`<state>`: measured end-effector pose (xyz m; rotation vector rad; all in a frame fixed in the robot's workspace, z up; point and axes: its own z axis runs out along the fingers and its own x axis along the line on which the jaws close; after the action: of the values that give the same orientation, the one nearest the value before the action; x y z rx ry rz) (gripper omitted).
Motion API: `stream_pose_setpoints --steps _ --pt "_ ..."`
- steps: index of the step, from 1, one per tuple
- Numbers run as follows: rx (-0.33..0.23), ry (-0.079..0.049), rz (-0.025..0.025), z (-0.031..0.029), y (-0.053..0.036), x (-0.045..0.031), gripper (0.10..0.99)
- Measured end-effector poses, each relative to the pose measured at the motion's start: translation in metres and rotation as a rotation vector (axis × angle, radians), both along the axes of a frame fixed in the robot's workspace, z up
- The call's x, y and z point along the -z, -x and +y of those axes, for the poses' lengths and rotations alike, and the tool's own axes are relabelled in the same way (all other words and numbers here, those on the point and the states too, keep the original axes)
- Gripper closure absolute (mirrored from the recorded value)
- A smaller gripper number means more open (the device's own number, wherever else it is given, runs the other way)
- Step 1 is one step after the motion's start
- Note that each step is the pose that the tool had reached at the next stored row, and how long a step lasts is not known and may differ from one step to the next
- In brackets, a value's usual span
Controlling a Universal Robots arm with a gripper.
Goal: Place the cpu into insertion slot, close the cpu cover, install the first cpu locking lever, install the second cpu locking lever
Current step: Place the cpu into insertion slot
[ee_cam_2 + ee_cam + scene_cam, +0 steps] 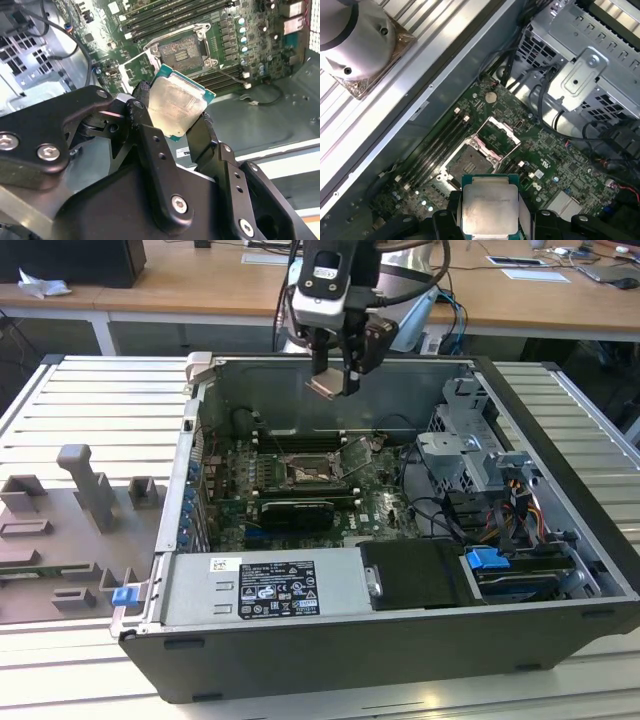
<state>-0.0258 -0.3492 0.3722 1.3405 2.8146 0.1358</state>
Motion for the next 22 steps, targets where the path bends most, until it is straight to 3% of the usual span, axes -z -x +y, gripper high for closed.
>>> stream_pose_setpoints --steps 14,22 --pt "0.211 0.000 0.0000 0.0000 -0.0001 0.0016 0.545" --pt "0.234 0.000 0.0007 -0.0001 0.0000 0.0054 0.545"
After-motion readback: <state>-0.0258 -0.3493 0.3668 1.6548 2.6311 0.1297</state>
